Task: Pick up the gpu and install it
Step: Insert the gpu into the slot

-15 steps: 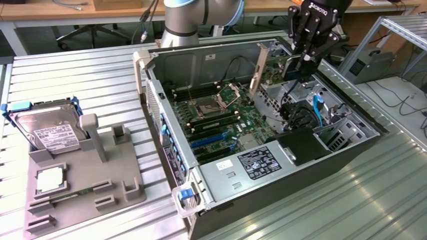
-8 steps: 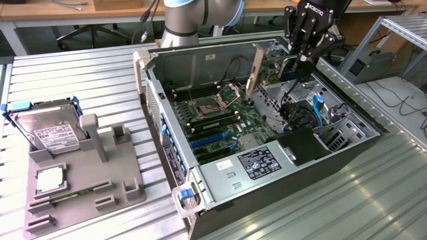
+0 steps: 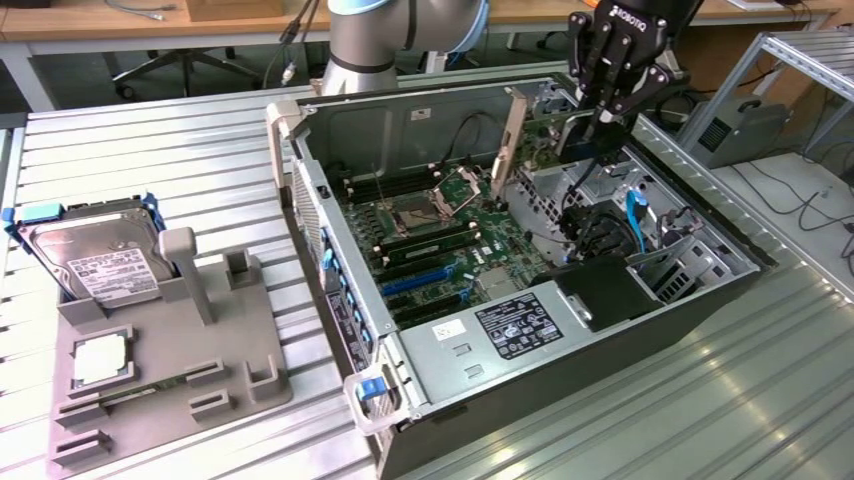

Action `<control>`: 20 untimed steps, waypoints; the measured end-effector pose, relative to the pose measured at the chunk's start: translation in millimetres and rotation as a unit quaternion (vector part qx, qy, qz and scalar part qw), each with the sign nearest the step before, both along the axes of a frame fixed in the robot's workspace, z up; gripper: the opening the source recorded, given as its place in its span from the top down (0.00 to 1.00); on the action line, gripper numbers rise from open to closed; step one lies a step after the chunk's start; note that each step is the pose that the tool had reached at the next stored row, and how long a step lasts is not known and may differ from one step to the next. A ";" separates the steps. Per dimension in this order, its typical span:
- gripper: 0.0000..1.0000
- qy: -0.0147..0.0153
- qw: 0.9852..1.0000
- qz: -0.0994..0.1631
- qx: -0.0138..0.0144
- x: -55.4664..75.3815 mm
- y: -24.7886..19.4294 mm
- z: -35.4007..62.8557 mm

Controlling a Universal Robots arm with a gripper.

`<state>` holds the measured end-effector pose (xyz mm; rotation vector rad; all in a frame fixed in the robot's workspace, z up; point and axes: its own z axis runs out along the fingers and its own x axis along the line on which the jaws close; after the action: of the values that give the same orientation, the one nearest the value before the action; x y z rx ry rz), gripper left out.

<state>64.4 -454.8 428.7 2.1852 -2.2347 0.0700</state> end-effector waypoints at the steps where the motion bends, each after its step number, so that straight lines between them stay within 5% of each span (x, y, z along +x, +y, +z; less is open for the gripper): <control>1: 0.73 0.000 1.000 -0.001 0.001 0.0 0.0 0.0; 6: 0.73 0.002 1.000 -0.011 0.007 0.0 0.0 -0.1; 16: 0.73 0.011 0.999 -0.045 0.012 -0.3 0.0 -1.0; 20: 0.73 0.011 0.999 -0.045 0.012 -0.3 0.0 -1.6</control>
<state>64.2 -454.9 427.1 2.0833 -2.3304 0.0165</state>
